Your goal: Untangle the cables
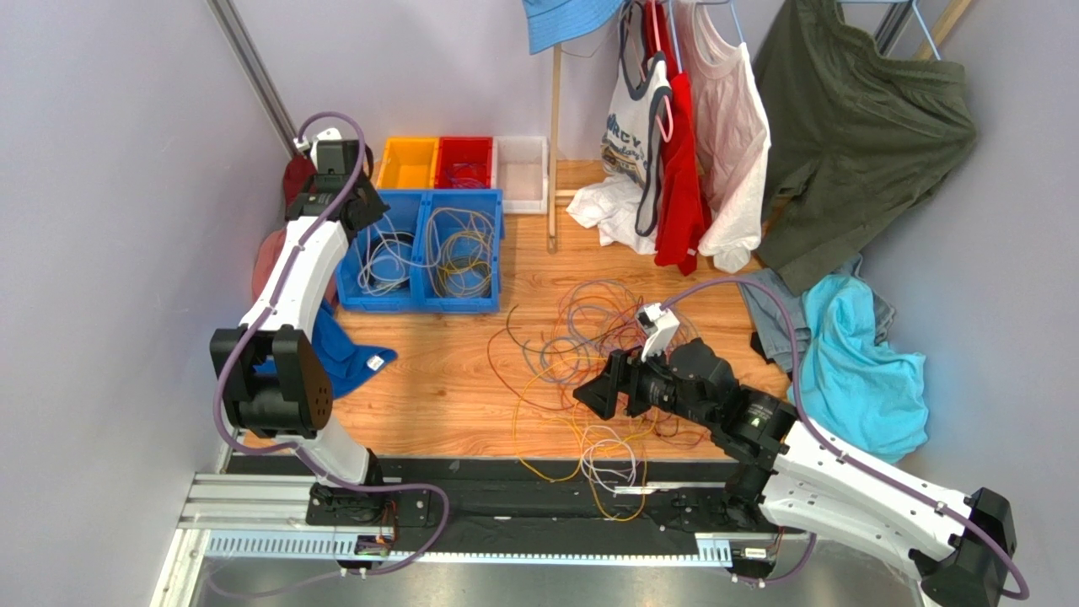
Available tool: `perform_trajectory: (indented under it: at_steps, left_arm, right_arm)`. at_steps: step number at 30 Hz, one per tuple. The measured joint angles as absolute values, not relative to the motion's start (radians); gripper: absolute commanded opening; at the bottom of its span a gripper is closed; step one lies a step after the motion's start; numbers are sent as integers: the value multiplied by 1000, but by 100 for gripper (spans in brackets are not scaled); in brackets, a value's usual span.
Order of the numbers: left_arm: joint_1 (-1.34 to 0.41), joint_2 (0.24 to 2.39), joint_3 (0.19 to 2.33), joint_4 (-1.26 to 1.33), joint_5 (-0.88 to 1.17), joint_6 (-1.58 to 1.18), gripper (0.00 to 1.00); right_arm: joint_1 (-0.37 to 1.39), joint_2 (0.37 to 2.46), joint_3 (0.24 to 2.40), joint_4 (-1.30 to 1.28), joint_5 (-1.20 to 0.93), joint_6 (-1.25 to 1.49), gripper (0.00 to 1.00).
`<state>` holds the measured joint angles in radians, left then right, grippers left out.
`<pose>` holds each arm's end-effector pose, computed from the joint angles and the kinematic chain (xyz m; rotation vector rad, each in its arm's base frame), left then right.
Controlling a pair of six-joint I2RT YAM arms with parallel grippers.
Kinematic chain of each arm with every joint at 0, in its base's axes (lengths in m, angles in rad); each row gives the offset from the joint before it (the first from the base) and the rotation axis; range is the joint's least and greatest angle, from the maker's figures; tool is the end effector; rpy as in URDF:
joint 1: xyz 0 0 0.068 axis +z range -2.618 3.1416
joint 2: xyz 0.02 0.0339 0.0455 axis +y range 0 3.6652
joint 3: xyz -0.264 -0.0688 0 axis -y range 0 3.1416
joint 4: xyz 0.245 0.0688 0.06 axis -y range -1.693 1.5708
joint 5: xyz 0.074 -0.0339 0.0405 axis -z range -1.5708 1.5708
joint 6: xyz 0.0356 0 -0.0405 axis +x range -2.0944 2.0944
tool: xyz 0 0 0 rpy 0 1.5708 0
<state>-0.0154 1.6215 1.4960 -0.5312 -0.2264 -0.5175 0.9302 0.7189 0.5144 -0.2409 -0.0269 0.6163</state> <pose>0.3701 0.0023 0.3397 -0.6671 2.1051 -0.0437 0.1022 0.1387 0.2491 -0.3567 2.1365 0.9750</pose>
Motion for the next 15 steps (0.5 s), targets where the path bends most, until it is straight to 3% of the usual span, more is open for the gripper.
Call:
perform_trajectory:
  at_steps: [15]
  left_arm:
    - [15,1452,1454,-353,-426,-439,0]
  right_arm:
    - [930,752,504,-205,-27,617,75]
